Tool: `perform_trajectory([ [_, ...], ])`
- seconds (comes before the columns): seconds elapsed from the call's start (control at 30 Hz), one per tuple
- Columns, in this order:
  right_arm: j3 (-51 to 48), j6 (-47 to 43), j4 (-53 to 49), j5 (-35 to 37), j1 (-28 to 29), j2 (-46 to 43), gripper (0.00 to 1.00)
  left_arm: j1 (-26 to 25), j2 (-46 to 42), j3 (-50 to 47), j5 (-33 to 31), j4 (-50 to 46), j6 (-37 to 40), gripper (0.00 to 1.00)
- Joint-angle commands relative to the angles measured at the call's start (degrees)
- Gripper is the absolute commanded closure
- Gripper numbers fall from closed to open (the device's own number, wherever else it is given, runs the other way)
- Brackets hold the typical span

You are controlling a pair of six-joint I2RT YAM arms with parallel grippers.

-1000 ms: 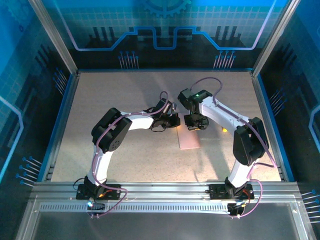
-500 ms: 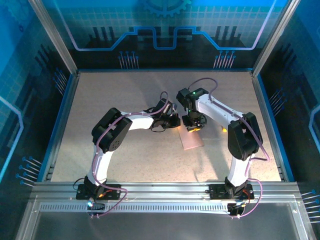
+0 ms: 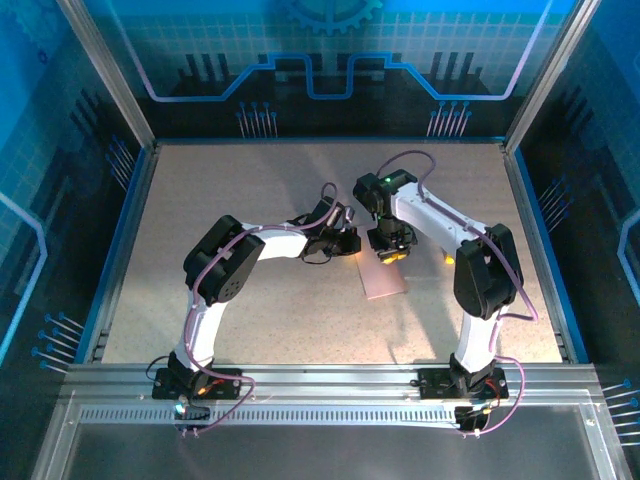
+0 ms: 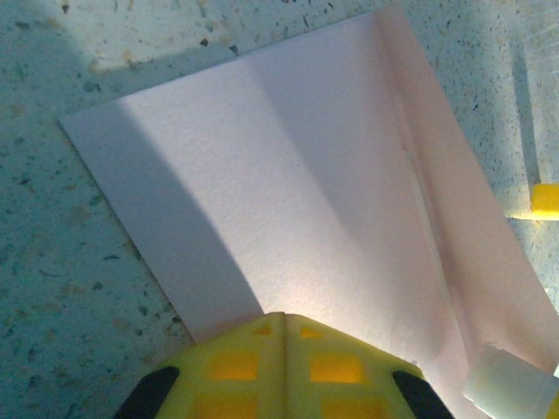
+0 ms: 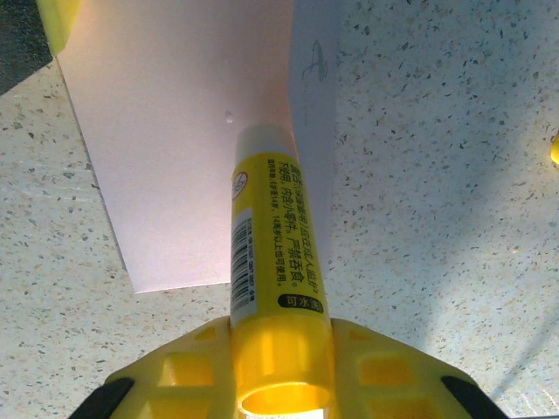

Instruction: Place the letter into the envelope and seal it

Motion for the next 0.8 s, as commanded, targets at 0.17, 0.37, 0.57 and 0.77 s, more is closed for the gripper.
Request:
perform_trajectory([
  [0.17, 0.81, -0.69, -1.25, 0.12, 0.01, 3.18, 0.94, -0.26, 1.51, 1.23, 0.73, -2.02, 2.22, 1.00],
  [0.37, 0.95, -0.88, -0.55, -0.78, 0.21, 4.52, 0.95, -0.33, 1.54, 1.20, 0.73, -2.45, 2.87, 1.00],
  [0.57, 2.89, -1.58, -0.85, -0.39, 0.22, 6.62, 0.95, -0.29, 1.76, 1.44, 0.92, -2.98, 3.52, 1.00],
  [0.77, 5.87, -1.60, -1.15, 0.38, 0.21, 8.80, 0.96, -0.35, 1.80, 1.40, 1.11, -3.16, 3.84, 1.00],
])
